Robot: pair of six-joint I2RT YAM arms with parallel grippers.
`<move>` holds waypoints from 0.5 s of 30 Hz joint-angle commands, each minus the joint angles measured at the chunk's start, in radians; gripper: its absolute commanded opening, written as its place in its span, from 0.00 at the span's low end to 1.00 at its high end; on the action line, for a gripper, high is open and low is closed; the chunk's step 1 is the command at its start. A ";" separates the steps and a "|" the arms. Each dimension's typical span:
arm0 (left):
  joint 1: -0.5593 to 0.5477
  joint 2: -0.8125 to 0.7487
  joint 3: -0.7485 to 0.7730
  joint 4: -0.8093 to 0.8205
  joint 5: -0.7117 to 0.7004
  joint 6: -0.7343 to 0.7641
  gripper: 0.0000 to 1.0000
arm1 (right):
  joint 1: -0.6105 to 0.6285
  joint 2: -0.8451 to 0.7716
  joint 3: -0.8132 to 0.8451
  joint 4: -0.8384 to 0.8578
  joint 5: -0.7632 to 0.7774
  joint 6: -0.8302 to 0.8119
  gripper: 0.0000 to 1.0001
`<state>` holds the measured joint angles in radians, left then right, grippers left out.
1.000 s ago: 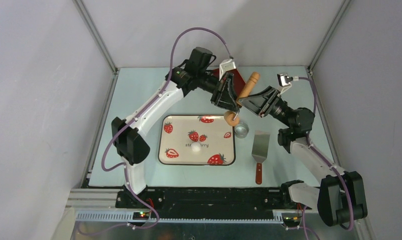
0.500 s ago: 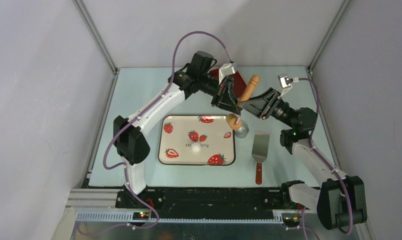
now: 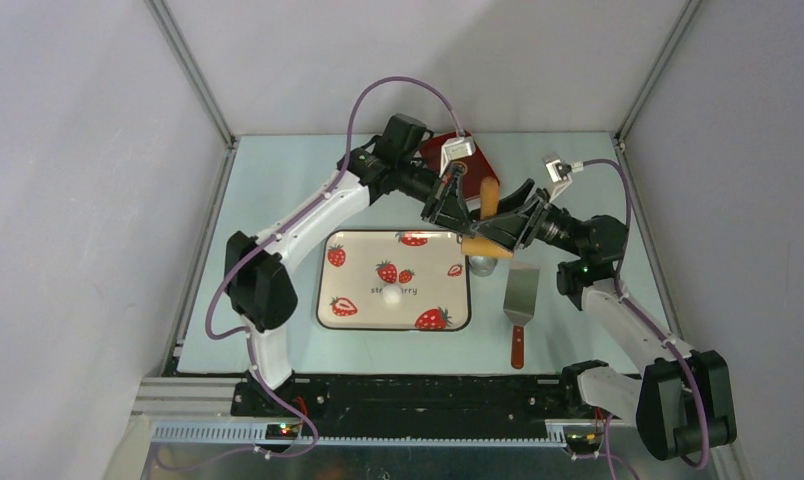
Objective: Roll out the dumpling wrappers from the dough
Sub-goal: Pick up the rolling pin from the center of the board.
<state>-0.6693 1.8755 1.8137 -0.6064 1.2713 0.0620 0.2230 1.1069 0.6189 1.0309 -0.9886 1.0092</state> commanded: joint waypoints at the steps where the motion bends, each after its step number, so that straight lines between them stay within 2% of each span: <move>1: -0.098 -0.066 -0.007 -0.047 0.038 -0.064 0.00 | 0.016 0.017 0.017 0.034 0.164 -0.116 0.62; 5: -0.104 -0.074 -0.018 -0.046 0.004 -0.065 0.00 | 0.016 0.009 0.018 -0.031 0.227 -0.184 0.58; 6: -0.106 -0.076 -0.022 -0.047 -0.008 -0.067 0.00 | 0.017 0.007 0.025 -0.049 0.234 -0.201 0.53; 7: -0.107 -0.078 -0.025 -0.047 -0.011 -0.068 0.00 | 0.016 0.009 0.029 -0.081 0.239 -0.230 0.38; 9: -0.109 -0.078 -0.027 -0.047 -0.011 -0.071 0.00 | 0.018 0.012 0.034 -0.091 0.235 -0.252 0.32; 13: -0.110 -0.071 -0.029 -0.048 -0.005 -0.086 0.00 | 0.044 0.009 0.035 -0.068 0.159 -0.343 0.49; 15: -0.109 -0.069 -0.034 -0.048 -0.004 -0.089 0.00 | 0.055 0.006 0.035 -0.093 0.133 -0.416 0.47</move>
<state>-0.7284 1.8645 1.7767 -0.6601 1.1912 -0.0025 0.2516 1.1133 0.6205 0.9527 -0.8822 0.7670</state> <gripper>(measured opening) 0.057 0.482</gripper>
